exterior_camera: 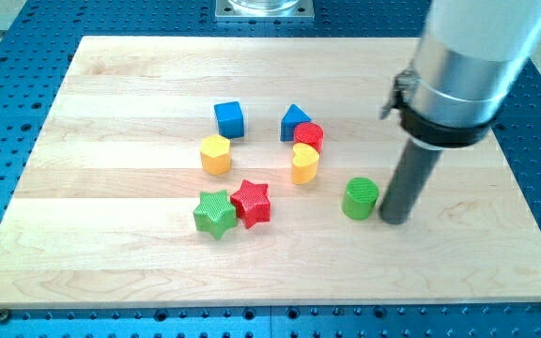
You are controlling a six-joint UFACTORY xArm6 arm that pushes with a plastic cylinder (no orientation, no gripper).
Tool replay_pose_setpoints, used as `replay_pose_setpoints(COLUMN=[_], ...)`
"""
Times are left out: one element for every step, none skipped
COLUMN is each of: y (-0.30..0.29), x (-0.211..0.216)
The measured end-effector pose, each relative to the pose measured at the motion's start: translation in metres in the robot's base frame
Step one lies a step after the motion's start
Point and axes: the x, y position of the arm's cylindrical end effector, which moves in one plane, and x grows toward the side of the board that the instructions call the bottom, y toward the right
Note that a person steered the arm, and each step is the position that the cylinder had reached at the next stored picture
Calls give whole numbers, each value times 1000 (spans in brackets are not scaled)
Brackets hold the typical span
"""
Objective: Slide the green circle in between the heart and red star
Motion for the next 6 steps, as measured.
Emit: replay_pose_setpoints(y=[-38,-66,-75,-36,-34,-61], x=[2,2,4,9,-17,-14])
